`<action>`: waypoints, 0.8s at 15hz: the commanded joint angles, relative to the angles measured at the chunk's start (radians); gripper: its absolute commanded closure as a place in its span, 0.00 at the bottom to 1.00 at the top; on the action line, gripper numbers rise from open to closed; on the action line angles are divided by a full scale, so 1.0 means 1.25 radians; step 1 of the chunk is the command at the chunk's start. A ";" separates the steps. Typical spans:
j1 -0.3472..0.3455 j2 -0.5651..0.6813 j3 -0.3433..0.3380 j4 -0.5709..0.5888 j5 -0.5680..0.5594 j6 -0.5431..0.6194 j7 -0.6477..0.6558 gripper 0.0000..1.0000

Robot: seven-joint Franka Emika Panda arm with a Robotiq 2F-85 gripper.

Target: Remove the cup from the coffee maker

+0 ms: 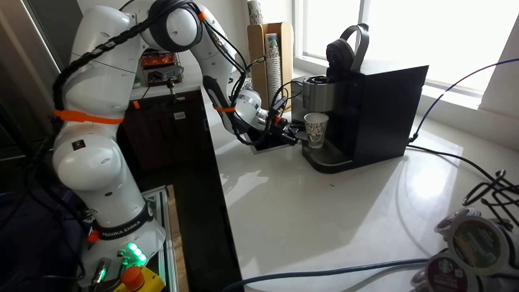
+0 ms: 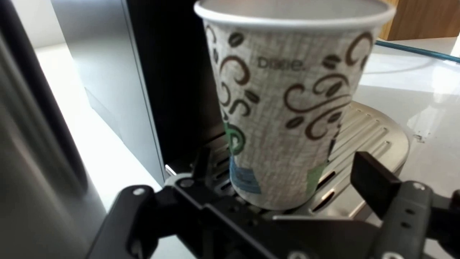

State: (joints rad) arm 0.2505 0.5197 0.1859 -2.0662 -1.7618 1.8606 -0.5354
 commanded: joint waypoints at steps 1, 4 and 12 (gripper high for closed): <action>0.015 -0.007 0.018 -0.019 0.020 -0.013 -0.022 0.00; 0.038 -0.024 0.041 -0.066 0.056 -0.045 -0.043 0.00; 0.057 -0.287 0.158 -0.263 0.086 0.065 0.007 0.00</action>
State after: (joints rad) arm 0.3386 0.3567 0.3496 -2.2433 -1.7062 1.8431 -0.5680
